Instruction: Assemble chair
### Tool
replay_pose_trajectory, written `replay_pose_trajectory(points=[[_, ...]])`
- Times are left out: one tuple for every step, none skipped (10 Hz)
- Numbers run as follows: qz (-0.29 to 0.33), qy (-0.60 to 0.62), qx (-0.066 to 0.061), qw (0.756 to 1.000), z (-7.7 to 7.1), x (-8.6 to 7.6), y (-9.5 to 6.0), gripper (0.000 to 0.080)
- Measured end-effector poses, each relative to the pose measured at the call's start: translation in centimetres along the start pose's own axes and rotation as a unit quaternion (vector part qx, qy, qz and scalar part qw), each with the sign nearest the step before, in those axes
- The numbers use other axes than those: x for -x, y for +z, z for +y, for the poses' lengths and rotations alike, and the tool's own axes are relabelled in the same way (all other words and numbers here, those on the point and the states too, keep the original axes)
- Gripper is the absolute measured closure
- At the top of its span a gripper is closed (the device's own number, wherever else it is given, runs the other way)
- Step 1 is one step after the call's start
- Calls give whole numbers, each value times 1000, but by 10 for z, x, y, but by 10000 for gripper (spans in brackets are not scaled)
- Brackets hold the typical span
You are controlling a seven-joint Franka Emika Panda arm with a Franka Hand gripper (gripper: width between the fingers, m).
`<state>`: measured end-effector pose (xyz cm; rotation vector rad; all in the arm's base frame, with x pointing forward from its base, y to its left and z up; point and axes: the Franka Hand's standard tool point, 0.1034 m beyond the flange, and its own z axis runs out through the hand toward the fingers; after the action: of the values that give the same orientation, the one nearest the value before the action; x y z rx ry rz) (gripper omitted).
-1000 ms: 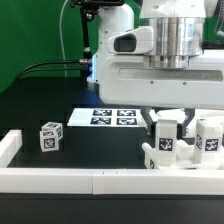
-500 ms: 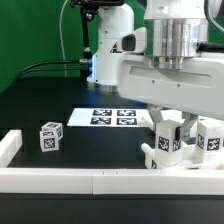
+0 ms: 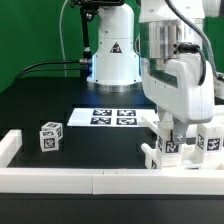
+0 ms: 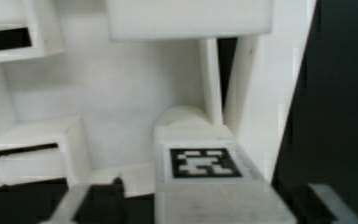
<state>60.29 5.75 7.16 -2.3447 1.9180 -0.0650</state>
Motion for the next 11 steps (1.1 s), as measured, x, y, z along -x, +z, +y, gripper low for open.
replay_pose_trajectory(points=[[-2,-60,6,998,0,1,-2,274],[-3,-164,4,986,-1,-3,-4,274],[-4,-238,6,971,0,-3,-4,178],[-5,-289,16,957,3,4,-2,155],[-5,-316,16,949,3,4,-2,155],[-5,-339,16,941,4,2,-2,150],[-2,-388,20,922,4,1,-2,150],[8,-461,27,887,4,2,-2,150],[18,-484,22,875,5,3,1,150],[18,-465,23,885,5,2,1,159],[19,-465,23,885,5,1,1,159]])
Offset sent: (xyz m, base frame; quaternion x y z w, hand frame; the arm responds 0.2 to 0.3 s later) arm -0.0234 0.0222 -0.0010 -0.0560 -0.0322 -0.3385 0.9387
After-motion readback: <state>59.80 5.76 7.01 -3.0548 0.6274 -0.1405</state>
